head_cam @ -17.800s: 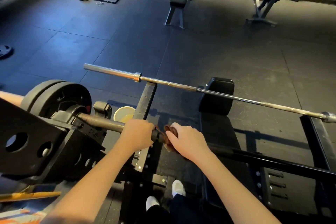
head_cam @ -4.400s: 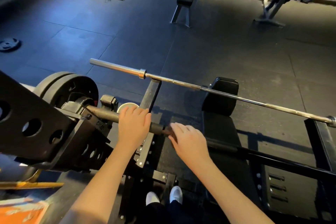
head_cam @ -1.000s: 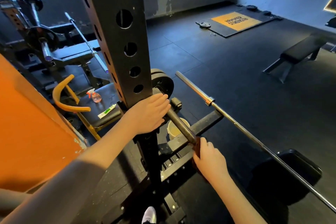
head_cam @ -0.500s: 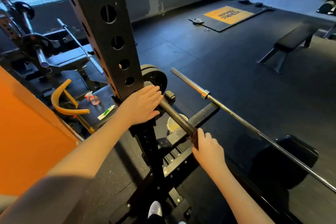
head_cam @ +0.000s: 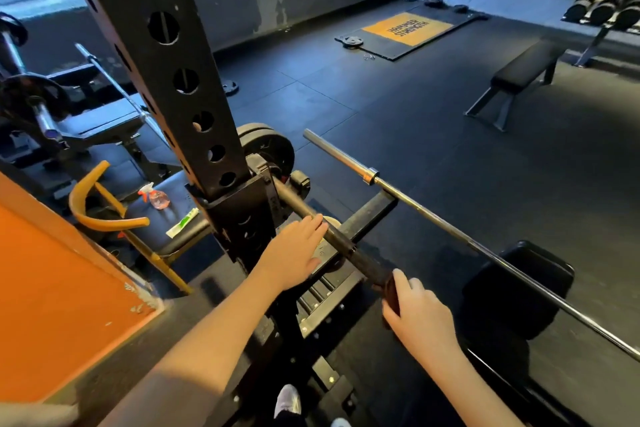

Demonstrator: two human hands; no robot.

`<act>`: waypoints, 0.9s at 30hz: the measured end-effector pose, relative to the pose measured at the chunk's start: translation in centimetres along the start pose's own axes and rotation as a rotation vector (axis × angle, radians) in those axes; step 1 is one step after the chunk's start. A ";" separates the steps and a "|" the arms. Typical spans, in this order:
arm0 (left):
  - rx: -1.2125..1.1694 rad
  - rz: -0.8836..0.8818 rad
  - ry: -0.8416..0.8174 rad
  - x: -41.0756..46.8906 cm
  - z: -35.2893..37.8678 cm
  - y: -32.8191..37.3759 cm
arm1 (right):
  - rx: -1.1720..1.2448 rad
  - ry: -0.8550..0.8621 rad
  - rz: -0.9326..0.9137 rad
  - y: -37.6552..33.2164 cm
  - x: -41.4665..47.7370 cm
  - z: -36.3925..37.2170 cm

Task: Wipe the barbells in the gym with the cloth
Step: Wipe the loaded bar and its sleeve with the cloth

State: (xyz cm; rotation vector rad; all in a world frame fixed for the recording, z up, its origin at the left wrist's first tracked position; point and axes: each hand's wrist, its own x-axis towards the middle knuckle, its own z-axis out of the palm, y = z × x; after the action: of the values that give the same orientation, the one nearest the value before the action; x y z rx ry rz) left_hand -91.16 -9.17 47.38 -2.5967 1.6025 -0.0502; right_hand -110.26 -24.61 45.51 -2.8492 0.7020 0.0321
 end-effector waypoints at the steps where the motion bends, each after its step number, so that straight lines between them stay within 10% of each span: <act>1: -0.023 -0.034 0.010 0.0 0.5 0.3 | -0.044 0.003 0.000 0.0 0.0 0.0; 27: -0.451 -0.455 0.011 1.9 1.7 5.4 | 0.128 -0.040 0.001 -1.3 1.7 -0.5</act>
State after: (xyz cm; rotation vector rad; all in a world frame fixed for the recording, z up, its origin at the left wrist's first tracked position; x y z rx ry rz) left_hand -94.97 -13.18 45.11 -3.2581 1.0875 0.3001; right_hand -108.14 -24.36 46.15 -2.7188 0.6725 0.0420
